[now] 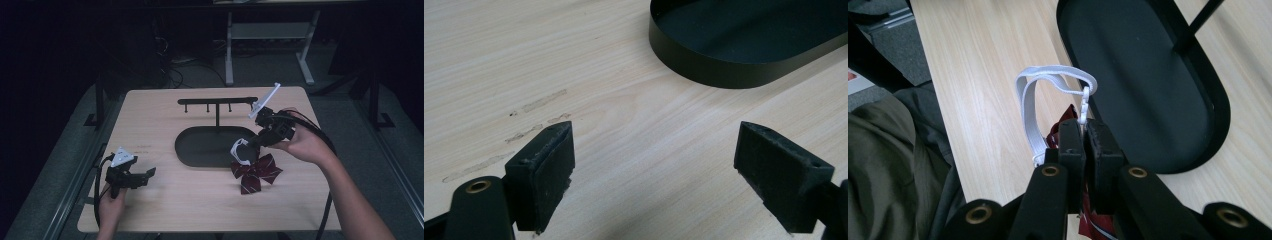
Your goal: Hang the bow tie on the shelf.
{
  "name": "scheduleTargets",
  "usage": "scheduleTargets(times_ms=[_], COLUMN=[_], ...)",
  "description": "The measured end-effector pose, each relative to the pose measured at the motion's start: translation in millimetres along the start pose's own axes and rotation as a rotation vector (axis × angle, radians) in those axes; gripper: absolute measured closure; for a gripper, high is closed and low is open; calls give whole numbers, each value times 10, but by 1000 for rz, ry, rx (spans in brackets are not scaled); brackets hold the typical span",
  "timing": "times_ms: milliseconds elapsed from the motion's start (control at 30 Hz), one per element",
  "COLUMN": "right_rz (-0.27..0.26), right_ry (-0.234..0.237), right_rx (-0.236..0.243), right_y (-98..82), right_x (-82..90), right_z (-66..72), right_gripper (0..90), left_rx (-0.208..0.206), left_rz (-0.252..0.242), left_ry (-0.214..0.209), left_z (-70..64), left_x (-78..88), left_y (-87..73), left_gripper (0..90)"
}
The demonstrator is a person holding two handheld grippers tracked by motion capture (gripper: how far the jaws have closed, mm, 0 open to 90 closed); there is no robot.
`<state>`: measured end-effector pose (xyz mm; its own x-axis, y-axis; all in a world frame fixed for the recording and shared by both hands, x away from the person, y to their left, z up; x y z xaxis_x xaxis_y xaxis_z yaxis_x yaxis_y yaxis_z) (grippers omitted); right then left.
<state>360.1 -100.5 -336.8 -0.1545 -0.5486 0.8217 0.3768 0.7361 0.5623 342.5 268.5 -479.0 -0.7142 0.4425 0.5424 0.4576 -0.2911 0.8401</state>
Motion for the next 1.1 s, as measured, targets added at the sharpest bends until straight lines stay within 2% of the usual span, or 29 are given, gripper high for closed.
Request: scheduleTargets(times_ms=[867, 1100], right_rz=[40, 51], right_ry=[-4, 2], right_rx=[11, 6], right_y=[390, 495], right_x=[-83, -114], right_z=[-176, -243], right_gripper=[861, 861], left_rx=[17, 14], left_rz=[-10, -29], left_ry=[-5, -2], left_z=[-7, -11], left_x=[-10, 1], left_y=[10, 38], left_gripper=[163, 163])
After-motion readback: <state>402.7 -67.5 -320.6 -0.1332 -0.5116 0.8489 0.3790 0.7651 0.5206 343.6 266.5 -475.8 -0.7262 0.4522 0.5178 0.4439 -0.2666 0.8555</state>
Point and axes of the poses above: each handheld gripper's, and its own axes: x roughly backward along the jaws, y roughly out of its top, z roughly to its left, the point moved 7 cm from there along -x, roughly forward along the jaws, and after that the axes turned 5 degrees about -z, right-handed, at the moved point
